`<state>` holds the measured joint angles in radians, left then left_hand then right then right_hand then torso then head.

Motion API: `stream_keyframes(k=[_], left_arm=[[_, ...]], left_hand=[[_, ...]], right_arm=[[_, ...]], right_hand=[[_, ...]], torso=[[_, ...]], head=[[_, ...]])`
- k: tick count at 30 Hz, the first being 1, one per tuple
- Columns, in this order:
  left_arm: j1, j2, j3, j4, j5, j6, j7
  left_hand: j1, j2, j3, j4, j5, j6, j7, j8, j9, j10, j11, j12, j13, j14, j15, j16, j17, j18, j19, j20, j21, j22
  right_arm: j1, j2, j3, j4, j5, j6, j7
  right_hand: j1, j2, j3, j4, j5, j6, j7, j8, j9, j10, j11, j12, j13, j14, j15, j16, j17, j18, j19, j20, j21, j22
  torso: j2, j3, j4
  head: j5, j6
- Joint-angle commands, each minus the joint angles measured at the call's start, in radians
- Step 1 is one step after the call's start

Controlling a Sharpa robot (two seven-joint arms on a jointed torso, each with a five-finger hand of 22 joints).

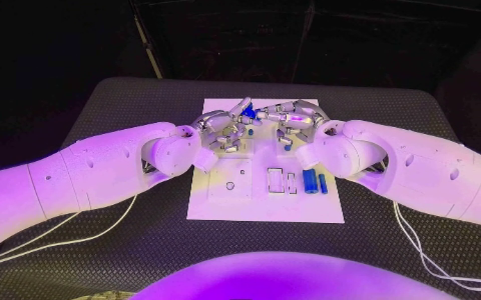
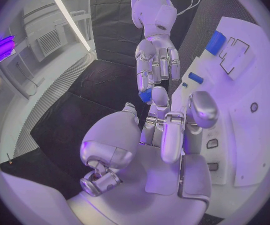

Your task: Assemble the parts on the task board

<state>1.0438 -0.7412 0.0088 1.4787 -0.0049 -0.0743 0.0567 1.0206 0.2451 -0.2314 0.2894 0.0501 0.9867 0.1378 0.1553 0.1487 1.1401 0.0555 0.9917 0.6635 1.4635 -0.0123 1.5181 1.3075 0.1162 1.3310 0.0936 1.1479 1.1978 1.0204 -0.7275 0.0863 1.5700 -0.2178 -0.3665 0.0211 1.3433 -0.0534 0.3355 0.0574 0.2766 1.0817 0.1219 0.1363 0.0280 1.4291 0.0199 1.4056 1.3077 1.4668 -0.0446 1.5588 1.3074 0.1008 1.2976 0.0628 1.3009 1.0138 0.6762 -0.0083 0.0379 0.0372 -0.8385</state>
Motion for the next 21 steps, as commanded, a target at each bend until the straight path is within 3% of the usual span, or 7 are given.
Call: stream_keyframes(k=[1, 21], left_arm=[[0.003, -0.001, 0.002, 0.001, 0.013, -0.006, 0.035], [0.003, -0.006, 0.003, 0.005, 0.027, -0.031, 0.059]], left_hand=[[0.000, 0.010, -0.005, -0.002, -0.003, 0.005, -0.001, 0.006, -0.001, 0.009, -0.001, 0.005, 0.002, 0.081, -0.003, 0.004, 0.192, -0.014, 0.007, -0.001, 0.004, 0.001], [0.013, 0.018, -0.005, -0.006, -0.003, -0.003, 0.001, 0.002, -0.006, 0.015, 0.000, 0.012, 0.007, 0.082, -0.003, 0.006, 0.195, -0.016, 0.011, -0.002, 0.014, 0.010]], right_arm=[[0.000, 0.000, -0.001, 0.000, -0.021, 0.014, -0.008], [0.000, 0.005, -0.001, -0.011, -0.054, 0.020, -0.035]], right_hand=[[-0.002, 0.012, 0.003, -0.003, 0.006, 0.024, -0.015, 0.040, 0.046, -0.001, 0.007, 0.003, 0.063, 0.100, 0.003, 0.004, 0.248, 0.004, -0.002, 0.005, 0.001, -0.001], [-0.002, 0.012, 0.002, -0.004, 0.006, 0.024, -0.015, 0.041, 0.046, -0.001, 0.007, 0.003, 0.063, 0.100, 0.003, 0.004, 0.247, 0.005, -0.003, 0.005, 0.000, -0.002]], torso=[[0.001, -0.0006, 0.0003], [0.000, -0.0003, 0.0005]], head=[[-0.001, 0.000], [-0.001, 0.000]])
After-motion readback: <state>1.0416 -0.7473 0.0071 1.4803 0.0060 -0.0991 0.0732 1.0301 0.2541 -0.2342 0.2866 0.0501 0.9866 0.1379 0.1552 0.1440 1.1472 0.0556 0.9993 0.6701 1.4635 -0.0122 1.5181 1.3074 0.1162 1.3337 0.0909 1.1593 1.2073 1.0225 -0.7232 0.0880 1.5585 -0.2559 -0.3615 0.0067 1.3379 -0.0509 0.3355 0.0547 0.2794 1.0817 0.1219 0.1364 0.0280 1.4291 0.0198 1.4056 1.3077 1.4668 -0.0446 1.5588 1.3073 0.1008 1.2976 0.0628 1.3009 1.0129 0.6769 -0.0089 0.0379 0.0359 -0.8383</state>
